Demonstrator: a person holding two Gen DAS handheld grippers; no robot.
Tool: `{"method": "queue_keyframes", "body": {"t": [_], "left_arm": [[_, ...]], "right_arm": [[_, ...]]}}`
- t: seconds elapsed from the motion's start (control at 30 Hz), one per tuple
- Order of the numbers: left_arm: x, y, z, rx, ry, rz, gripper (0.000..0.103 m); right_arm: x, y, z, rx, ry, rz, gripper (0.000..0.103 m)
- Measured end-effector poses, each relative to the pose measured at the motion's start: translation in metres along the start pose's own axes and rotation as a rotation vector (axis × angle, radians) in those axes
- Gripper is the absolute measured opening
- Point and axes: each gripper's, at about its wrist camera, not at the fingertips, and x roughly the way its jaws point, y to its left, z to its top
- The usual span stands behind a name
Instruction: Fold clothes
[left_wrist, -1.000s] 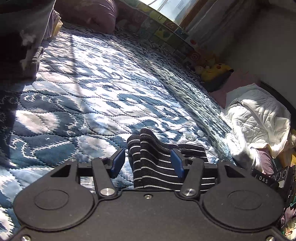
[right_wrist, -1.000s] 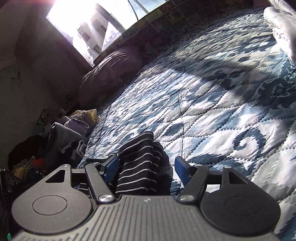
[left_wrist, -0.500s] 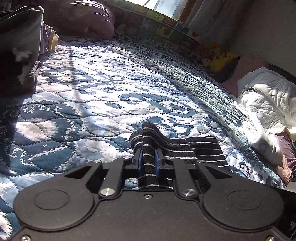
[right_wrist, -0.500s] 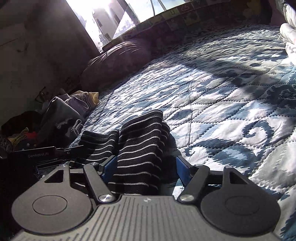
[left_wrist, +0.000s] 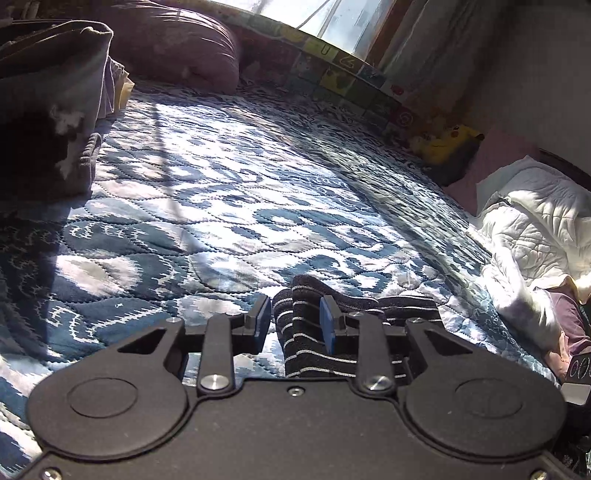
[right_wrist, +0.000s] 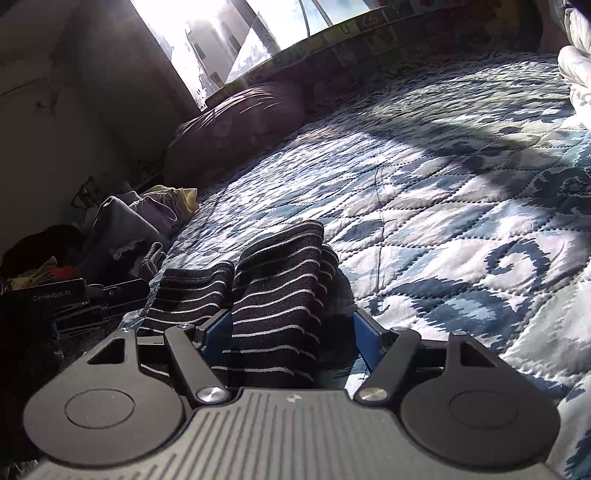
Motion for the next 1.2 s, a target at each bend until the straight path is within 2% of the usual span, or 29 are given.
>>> {"method": "queue_keyframes", "body": {"t": [0.17,0.2,0.23,0.4,0.63,0.9,1.1,1.2], "left_arm": [[0.015,-0.008,-0.005,0.036,0.009,0.009,0.028],[0.016,-0.011,-0.007,0.065,0.006,0.019,0.010],[0.016,-0.012,-0.008,0.080,-0.001,0.035,0.006],[0.002,-0.004,-0.002,0.044,-0.049,0.060,0.002],[-0.036,0.019,0.008,0.000,-0.135,0.133,0.002],[-0.082,0.057,0.005,-0.027,-0.199,0.265,0.002],[-0.108,0.093,-0.007,-0.047,-0.193,0.383,0.002],[-0.127,0.102,-0.011,-0.042,-0.215,0.436,0.002]], "right_arm": [[0.001,0.000,0.000,0.001,-0.001,0.008,0.074],[0.001,0.000,0.000,0.001,-0.001,0.009,0.075],[0.001,0.000,0.000,0.003,-0.001,0.011,0.075],[0.002,-0.001,0.000,0.009,-0.004,0.016,0.075],[0.002,-0.003,0.000,0.014,-0.007,0.023,0.075],[0.003,-0.005,0.002,0.026,-0.009,0.033,0.075],[0.003,-0.005,0.001,0.030,-0.010,0.036,0.075],[0.003,-0.006,0.001,0.031,-0.010,0.037,0.075]]}}
